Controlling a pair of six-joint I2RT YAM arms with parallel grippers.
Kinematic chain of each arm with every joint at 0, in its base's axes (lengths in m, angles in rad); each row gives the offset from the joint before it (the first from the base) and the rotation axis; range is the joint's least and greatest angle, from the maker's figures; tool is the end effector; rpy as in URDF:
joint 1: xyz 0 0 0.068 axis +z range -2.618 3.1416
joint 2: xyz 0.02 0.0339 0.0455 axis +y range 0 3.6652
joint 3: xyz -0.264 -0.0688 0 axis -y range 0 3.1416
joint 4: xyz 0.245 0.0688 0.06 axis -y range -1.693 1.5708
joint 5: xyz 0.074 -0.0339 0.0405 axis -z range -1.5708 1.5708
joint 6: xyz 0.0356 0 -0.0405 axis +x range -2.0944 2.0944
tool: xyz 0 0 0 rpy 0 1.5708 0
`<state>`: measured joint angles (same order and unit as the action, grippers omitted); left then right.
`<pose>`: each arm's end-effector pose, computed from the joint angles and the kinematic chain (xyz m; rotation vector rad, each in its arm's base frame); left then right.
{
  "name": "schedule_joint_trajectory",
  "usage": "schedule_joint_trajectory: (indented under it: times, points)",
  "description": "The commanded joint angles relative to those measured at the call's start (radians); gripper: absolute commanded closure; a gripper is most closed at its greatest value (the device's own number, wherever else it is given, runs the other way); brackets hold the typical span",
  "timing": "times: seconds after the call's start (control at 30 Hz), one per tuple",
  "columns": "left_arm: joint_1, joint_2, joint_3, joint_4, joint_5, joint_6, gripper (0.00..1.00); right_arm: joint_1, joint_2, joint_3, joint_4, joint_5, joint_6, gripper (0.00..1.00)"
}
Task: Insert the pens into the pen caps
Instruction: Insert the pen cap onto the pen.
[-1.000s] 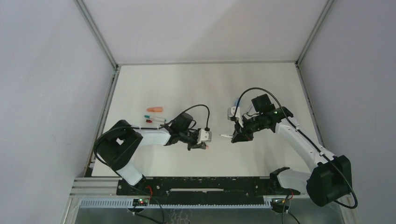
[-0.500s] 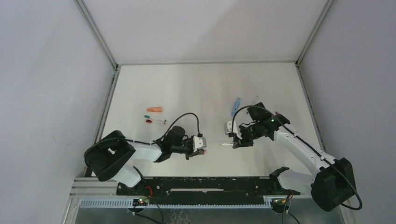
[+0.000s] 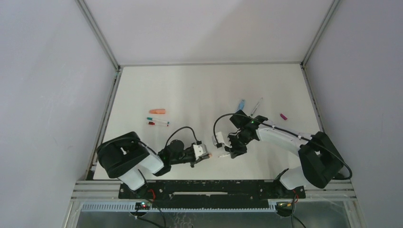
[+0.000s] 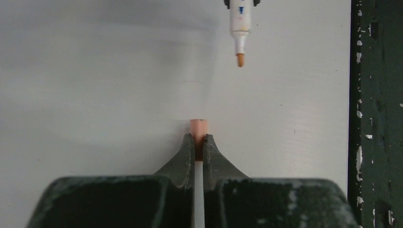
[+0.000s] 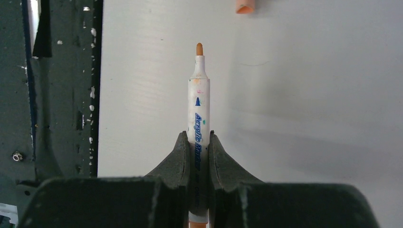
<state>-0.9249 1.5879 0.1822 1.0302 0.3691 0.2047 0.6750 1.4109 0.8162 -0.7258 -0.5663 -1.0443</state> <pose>0.1244 -0.1864 0.1063 1.2829 1.5507 -0.8277 0.1757 0.1651 0.1858 -2.1169 1.6929 0.7122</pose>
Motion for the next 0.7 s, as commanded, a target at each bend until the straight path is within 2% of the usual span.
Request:
schedule_joint_trajectory:
  times: [0.0,0.2,0.67]
  points:
    - [-0.02,0.065,-0.038,0.245,-0.046,-0.04,1.0,-0.008,0.039,0.06,-0.029,-0.023,0.05,1.0]
    - [-0.034,0.118,-0.048,0.358,-0.049,-0.05,1.0,0.008,0.107,0.106,-0.035,-0.03,0.118,1.0]
    - [-0.061,0.148,-0.035,0.367,-0.049,-0.045,1.0,-0.021,0.232,0.173,-0.079,-0.044,0.18,1.0]
